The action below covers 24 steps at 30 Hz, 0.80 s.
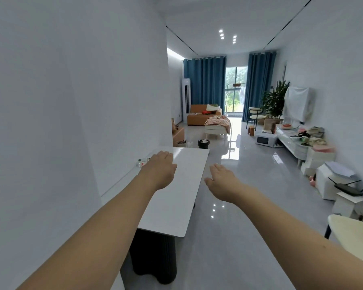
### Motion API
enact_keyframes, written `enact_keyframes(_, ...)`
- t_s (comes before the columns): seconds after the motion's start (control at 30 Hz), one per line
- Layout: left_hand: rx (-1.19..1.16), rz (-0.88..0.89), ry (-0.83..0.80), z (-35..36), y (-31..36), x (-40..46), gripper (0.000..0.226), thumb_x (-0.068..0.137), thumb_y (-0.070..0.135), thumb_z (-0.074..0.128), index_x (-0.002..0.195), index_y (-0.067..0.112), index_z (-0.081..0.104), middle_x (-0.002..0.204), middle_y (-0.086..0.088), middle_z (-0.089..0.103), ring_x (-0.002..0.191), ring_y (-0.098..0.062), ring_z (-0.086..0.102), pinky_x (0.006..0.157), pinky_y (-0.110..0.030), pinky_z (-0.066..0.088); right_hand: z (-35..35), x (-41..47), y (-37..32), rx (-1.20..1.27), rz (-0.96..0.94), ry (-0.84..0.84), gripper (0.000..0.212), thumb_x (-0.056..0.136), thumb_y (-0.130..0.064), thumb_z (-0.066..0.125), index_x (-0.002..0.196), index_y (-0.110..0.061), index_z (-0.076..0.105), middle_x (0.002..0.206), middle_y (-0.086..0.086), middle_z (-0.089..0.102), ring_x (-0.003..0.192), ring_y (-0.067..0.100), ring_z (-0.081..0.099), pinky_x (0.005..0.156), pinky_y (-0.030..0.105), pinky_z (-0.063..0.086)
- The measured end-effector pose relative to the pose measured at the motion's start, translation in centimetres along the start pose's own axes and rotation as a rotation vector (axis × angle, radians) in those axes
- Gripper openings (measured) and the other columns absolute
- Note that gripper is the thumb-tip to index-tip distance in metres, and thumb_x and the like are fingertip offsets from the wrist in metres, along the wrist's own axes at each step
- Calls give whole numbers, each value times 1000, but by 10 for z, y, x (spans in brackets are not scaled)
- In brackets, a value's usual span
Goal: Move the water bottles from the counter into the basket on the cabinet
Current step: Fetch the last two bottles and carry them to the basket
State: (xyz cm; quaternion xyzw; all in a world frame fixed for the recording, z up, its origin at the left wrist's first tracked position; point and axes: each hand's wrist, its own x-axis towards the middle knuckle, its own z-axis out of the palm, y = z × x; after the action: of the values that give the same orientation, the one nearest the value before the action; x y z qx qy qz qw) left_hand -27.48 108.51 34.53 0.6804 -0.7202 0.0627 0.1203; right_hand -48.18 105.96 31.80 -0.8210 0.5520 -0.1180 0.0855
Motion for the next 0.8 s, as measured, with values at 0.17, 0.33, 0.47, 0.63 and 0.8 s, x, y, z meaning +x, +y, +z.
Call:
enact_keyframes(0.17,22,41,-5,24,3,60,48,106,27,31,147,2,34,151,-14,37,136,-28,33,111,-37,25,4,58,28,-1,32,-15,60,103,-32,29,152,-3,11,162,15,6,149,26,3,120,39,5)
enact_keyframes(0.33,13,60,11,49,-12,141,48,106,29,32,147,3,34,152,-13,37,138,-27,33,113,-37,26,4,134,52,-13,36,4,58,102,-32,30,151,-2,16,161,15,10,148,28,7,118,40,7)
enact_keyframes(0.47,-4,82,21,54,-25,214,48,106,28,31,148,4,33,154,-13,35,140,-27,31,114,-36,24,-16,202,70,-49,71,41,58,102,-32,31,150,-2,19,160,15,16,146,29,13,117,40,12)
enact_keyframes(0.63,-57,84,53,58,-36,298,43,106,27,32,142,4,40,149,-13,41,136,-28,36,111,-38,29,-29,272,87,-46,80,61,58,102,-31,31,152,-5,17,161,14,12,147,28,10,117,40,10)
enact_keyframes(0.8,-138,82,10,83,-32,364,39,105,27,34,135,3,45,141,-14,48,126,-29,44,104,-40,37,-27,323,110,-46,119,17,54,102,-27,31,148,-1,22,157,17,22,144,30,18,115,39,15)
